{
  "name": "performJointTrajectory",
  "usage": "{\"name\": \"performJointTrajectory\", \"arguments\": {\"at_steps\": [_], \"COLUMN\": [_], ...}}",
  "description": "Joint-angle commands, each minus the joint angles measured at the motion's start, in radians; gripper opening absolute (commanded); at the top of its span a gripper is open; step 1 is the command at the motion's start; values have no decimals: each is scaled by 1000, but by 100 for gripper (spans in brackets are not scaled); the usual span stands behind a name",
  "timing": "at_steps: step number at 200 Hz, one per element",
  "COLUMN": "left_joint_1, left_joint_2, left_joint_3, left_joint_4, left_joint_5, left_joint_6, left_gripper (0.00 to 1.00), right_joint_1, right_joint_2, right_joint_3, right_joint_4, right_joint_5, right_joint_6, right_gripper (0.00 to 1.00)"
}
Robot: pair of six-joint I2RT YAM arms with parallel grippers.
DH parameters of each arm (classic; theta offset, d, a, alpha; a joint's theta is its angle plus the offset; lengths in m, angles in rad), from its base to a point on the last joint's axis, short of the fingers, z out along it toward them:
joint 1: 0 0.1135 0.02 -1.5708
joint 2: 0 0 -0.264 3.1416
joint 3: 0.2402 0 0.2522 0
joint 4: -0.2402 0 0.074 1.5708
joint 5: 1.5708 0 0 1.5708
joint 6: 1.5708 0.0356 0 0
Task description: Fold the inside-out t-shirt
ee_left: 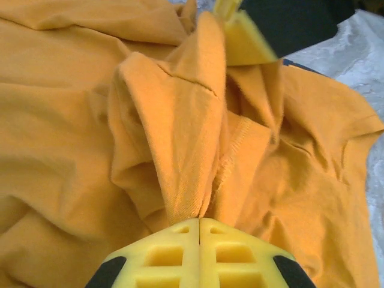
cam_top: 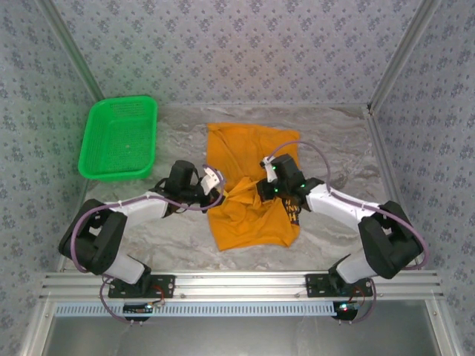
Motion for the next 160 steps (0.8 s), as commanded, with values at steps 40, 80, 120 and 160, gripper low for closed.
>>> {"name": "performJointTrajectory", "arguments": {"at_steps": [40, 80, 120, 160], "left_joint_1": [-54, -72, -95, -139], "left_joint_2": [-57, -105, -169, -174], "left_joint_3": [61, 18, -45, -65], "left_joint_4": [-92, -129, -62, -1], "left_joint_5": [-60, -141, -246, -228], "left_joint_6": [87, 113, 162, 292], "left_gripper": [30, 31, 37, 38], "right_joint_1": [24, 20, 19, 24], "right_joint_2": [83, 135, 138, 144], "right_joint_3": [194, 234, 229, 214], "right_joint_4": [-269, -288, -362, -333], "right_joint_5": [-655, -646, -719, -752], "right_joint_6": [-312, -319, -418, -402], "right_gripper": [0, 2, 2, 2]}}
